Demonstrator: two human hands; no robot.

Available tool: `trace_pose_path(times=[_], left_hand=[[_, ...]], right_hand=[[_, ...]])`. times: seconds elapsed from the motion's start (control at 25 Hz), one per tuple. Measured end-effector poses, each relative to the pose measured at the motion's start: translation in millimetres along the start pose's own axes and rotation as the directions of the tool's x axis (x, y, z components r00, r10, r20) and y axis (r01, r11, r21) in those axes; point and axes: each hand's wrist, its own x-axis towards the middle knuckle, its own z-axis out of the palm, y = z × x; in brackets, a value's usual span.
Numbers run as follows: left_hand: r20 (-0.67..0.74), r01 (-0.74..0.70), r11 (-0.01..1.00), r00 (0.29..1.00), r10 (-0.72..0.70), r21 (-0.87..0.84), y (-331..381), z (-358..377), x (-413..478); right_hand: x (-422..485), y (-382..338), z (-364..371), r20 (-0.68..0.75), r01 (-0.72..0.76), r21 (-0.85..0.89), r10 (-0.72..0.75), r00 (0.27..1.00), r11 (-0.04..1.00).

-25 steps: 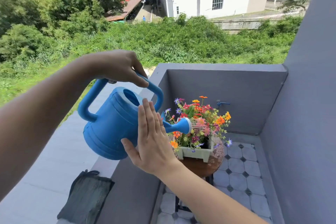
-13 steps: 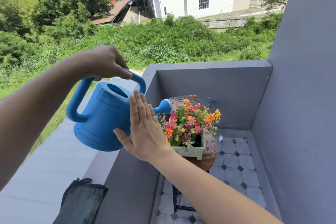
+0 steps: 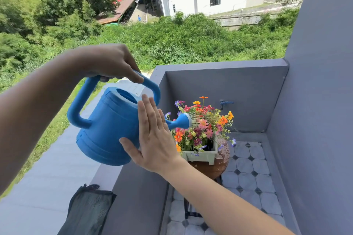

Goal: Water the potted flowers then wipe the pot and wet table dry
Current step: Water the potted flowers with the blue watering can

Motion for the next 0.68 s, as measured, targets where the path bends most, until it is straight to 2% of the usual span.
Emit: trace_pose_path(times=[0.16,0.32,0.68], left_hand=[[-0.038,0.011,1.0,0.999,-0.011,0.012,0,-7,1],[-0.015,0.036,0.998,0.999,-0.035,0.054,0,-7,0],[0.035,-0.009,0.999,0.999,0.007,0.041,19,-4,0]], right_hand=[[9,2,-2,0.057,-0.011,0.007,0.01,0.998,1.0],[6,-4,4,0.057,-0.011,0.046,0.008,0.998,0.999],[-4,-1,-4,-0.107,0.022,0.06,-0.015,0.994,0.998]])
